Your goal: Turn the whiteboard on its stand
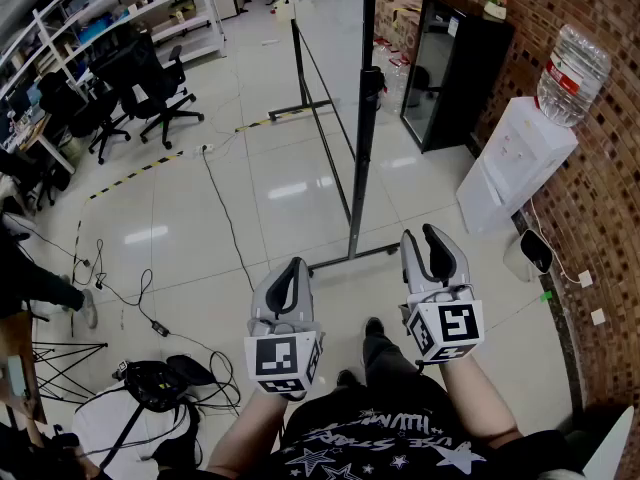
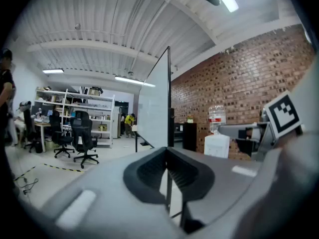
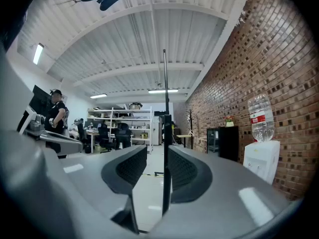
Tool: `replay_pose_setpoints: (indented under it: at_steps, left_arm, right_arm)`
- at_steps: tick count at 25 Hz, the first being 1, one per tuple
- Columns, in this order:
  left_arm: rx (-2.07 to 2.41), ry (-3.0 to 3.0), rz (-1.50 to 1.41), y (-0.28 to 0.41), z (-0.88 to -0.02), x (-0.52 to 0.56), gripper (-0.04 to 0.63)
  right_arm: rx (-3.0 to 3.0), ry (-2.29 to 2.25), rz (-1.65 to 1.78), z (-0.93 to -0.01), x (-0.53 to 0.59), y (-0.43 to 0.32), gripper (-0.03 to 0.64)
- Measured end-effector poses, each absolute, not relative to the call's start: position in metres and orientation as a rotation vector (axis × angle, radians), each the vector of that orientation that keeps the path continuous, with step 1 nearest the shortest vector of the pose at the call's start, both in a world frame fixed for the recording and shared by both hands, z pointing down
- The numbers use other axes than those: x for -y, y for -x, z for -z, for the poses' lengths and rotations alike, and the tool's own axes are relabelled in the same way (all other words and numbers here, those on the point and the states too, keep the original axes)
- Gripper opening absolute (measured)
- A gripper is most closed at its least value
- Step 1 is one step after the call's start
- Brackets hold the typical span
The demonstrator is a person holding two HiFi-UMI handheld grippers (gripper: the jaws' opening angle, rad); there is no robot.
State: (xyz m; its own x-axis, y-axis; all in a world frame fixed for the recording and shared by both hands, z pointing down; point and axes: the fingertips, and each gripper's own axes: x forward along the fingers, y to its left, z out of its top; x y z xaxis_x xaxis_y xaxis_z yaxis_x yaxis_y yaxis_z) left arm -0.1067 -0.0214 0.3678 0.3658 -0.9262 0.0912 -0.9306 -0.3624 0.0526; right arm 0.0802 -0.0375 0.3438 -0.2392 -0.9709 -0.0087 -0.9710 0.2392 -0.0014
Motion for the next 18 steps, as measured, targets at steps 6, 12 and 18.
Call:
replay_pose_setpoints:
  at_steps: [6, 12, 18]
  left_arm:
    - [1.784, -2.474, -0.088, 0.125, -0.374, 0.046, 0.005]
    - [1.845, -2.456, -0.066, 0.123, -0.372, 0.086, 0.005]
    - [1.835, -2.483, -0.079, 0.106, -0.364, 0.147, 0.005]
  right_arm:
    - [-2.457, 1.924, 0.055, -0.356, 0.086, -0.077, 0.233]
    - [-2.494, 1.883, 0.134, -0.375, 0.16, -0.064, 0.299]
    - [-2.546, 1.853, 0.149, -0.378, 0.225, -0.053, 0.326]
